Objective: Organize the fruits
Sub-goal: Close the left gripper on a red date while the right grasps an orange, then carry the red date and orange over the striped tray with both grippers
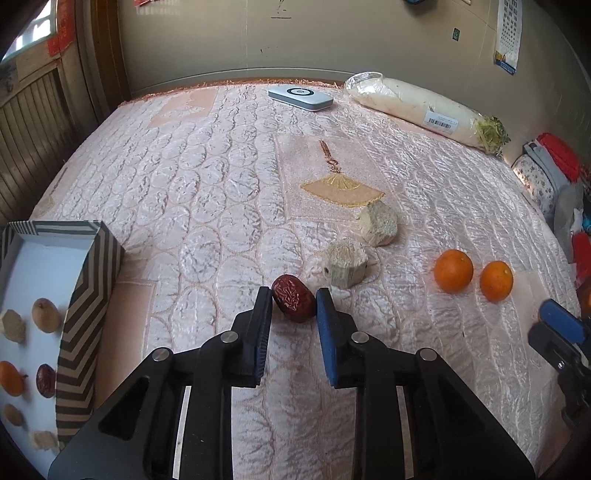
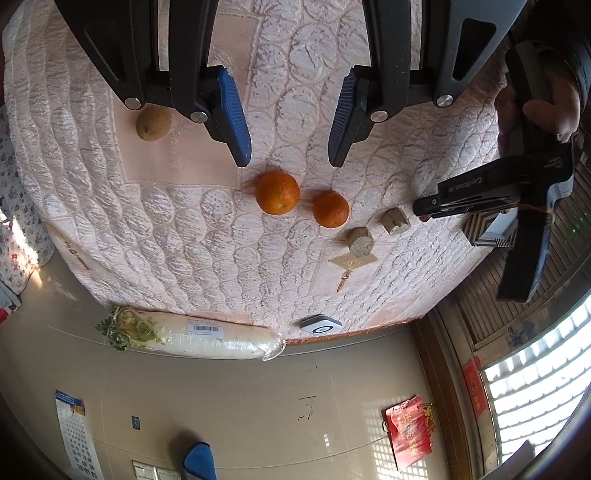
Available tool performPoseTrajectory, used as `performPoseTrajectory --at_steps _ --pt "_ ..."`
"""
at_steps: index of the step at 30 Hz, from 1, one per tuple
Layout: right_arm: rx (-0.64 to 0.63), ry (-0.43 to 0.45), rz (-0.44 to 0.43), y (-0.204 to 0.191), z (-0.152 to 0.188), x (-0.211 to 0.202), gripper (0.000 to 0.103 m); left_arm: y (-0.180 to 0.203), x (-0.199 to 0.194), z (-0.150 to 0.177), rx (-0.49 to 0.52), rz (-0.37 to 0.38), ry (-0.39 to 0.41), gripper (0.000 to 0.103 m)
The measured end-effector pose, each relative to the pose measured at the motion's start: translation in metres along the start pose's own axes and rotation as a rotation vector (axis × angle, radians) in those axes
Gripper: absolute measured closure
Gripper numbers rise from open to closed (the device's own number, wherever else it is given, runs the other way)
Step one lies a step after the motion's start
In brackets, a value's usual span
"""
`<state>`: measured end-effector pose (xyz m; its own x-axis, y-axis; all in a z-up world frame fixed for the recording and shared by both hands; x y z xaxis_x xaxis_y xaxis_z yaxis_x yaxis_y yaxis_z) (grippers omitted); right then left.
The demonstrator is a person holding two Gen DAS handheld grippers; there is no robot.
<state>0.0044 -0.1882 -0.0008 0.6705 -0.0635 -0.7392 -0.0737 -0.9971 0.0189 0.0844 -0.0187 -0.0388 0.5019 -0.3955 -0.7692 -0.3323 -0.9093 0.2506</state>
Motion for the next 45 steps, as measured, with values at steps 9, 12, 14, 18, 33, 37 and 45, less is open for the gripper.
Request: performPoseTrajectory --at_steps 9,12,14,18,33,37,45 --pt "-0.069 -0.015 0.064 -0.009 -0.015 0.032 0.061 0.013 -0.017 0.009 0.016 0.020 0.005 0.079" --pt "-0.084 -0.039 0.076 -0.009 -0.017 0.046 0.061 0.015 -0.020 0.010 0.023 0.017 0.006 0.079" --pt "-0.082 -0.059 0.069 -0.010 -0.016 0.055 0.065 0.016 -0.022 0.011 0.025 0.018 0.006 0.079" --pt "-0.058 -0.051 0.074 -0.008 -0.013 0.053 0.072 0.017 -0.027 0.013 0.027 0.013 0.011 0.079" --pt "-0.018 0.040 0.068 -0.026 0.001 -0.017 0.072 0.020 -0.058 0.031 0.059 -0.048 0.045 0.079" --pt "-0.037 0.047 0.054 -0.039 0.003 -0.025 0.072 0.017 -0.068 0.037 0.061 -0.063 0.057 0.079" --pt "-0.068 0.053 0.032 -0.064 0.007 -0.035 0.072 0.006 -0.082 0.045 0.047 -0.085 0.074 0.079"
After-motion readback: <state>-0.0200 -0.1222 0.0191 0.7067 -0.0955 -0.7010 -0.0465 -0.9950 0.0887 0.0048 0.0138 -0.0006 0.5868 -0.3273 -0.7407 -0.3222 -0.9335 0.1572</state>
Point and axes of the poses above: each gripper's, at about its wrist camera, not at the fingertips, and x roughly the way its jaws point, y to its right, z to its underside, the point moved 7 cm from there along x, roughly the way its jaws point, and after that the axes turned 15 degrees about z, right-handed, at the moved point
